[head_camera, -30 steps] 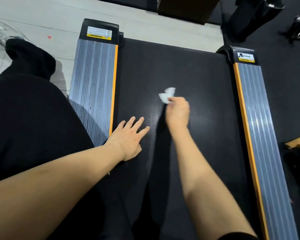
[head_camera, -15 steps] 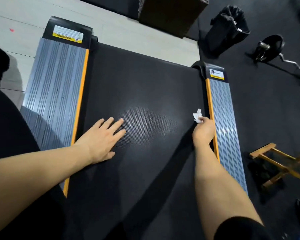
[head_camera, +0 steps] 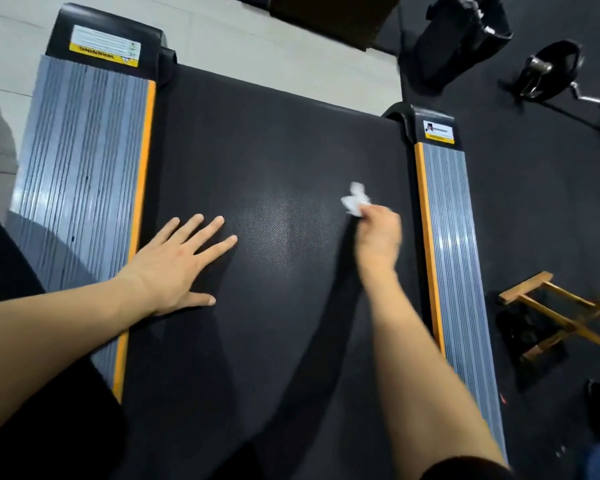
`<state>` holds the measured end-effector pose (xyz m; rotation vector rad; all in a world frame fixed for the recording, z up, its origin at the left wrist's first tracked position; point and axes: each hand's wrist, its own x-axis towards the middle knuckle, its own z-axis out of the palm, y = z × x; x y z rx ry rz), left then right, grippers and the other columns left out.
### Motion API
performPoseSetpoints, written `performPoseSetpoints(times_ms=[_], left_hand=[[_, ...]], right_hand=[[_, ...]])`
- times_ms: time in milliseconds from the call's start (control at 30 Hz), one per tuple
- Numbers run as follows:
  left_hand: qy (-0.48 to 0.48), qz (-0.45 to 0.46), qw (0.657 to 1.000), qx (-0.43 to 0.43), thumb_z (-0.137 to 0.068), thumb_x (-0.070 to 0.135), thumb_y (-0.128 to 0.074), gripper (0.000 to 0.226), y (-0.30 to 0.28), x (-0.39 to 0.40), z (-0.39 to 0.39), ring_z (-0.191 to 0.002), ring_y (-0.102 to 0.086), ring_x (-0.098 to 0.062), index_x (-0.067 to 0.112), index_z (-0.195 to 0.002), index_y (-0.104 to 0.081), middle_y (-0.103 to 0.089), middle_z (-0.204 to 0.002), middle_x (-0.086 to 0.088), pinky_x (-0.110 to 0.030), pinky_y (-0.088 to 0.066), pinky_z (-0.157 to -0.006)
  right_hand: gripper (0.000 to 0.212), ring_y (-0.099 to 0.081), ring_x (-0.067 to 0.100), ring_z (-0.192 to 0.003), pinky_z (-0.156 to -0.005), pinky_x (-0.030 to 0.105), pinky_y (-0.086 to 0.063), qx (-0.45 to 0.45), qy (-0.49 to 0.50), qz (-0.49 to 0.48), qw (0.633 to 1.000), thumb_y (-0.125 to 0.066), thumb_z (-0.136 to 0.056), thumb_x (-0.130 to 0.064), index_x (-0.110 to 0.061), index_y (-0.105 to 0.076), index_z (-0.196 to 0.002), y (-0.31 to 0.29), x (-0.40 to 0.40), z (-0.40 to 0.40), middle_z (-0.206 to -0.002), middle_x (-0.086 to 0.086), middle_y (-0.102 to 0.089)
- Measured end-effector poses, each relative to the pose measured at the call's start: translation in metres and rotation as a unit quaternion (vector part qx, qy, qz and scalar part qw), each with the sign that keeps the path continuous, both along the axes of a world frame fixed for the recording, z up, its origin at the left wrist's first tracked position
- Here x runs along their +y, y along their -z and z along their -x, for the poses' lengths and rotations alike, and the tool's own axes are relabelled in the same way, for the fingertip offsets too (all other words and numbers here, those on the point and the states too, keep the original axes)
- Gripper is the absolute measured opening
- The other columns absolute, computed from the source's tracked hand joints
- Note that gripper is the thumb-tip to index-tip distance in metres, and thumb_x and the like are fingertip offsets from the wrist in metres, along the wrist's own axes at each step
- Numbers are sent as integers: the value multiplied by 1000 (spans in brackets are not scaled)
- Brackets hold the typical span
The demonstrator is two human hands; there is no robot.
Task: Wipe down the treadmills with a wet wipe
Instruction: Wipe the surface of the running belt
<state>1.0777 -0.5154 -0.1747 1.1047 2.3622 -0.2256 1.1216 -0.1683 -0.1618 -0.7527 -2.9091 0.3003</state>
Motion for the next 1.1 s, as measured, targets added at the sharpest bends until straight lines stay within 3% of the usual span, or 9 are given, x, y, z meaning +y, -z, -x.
performPoseSetpoints(times_ms=[100,233,367,500,600,733,867,967,1100], left_hand=[[-3,-5,1000,1,-87,83,-37,107,2,1,0,-154,22,-30,34,-152,33,35,-162,-3,-48,8,-126],[-3,-9,1000,-14,-87,83,-36,107,2,-1,0,-153,24,-30,35,-150,35,37,-162,-3,-48,9,-126],[0,0,1000,-11,-90,79,-38,105,-5,4,-2,-154,22,-32,33,-154,31,33,-163,-5,-49,6,-127],[19,23,999,-25,-99,57,-50,94,-19,-1,-5,-156,8,-34,29,-160,15,21,-168,-9,-45,-6,-128],[31,32,998,-48,-97,53,-56,99,-25,-17,-9,-156,9,-34,29,-160,16,26,-167,-8,-46,-8,-127],[6,45,998,-51,-99,43,-58,98,-24,-13,-20,-155,15,-36,26,-160,17,29,-165,-10,-50,-6,-127],[-3,50,997,-55,-99,39,-56,94,-26,-14,-20,-156,15,-34,26,-161,14,24,-167,-9,-49,-3,-127],[0,65,996,-67,-99,34,-55,91,-28,-18,-17,-156,12,-33,25,-161,10,15,-169,-9,-46,-3,-128],[-8,59,997,-54,-100,34,-54,97,-26,-18,-26,-155,17,-34,26,-158,23,32,-164,-9,-48,-3,-127]], right_hand=[[33,-63,40,-83,-65,40,-44,-47,173,-42,983,-45,-89,2,-7,-73,-104,7,67,-23,-91,20,-67],[36,-62,41,-87,-74,42,-45,-3,249,-5,969,-43,-89,-1,-8,-73,-107,11,12,5,-91,21,-66],[30,-53,23,-74,-68,27,-39,25,-41,158,986,-45,-87,-5,-6,-74,-96,4,-132,42,-83,10,-66],[37,-61,22,-92,-82,29,-51,60,-321,98,940,-48,-86,-13,-16,-74,-111,14,-151,55,-105,2,-72],[29,-61,11,-90,-80,26,-47,-33,-155,45,986,-48,-92,-19,-19,-75,-103,9,-77,48,-98,-2,-70],[36,-59,40,-94,-72,40,-44,-74,123,-30,989,-44,-87,3,-7,-71,-109,8,-49,49,-97,19,-64],[29,-63,36,-87,-65,34,-42,-88,-126,30,988,-52,-82,-2,-8,-74,-99,10,-189,77,-93,15,-68],[27,-56,32,-87,-68,36,-44,-88,-359,88,925,-57,-82,-1,-13,-74,-100,10,-241,69,-92,11,-64],[37,-55,29,-89,-63,35,-39,-54,-289,16,956,-43,-85,-14,-17,-74,-104,19,-145,64,-89,6,-60]])
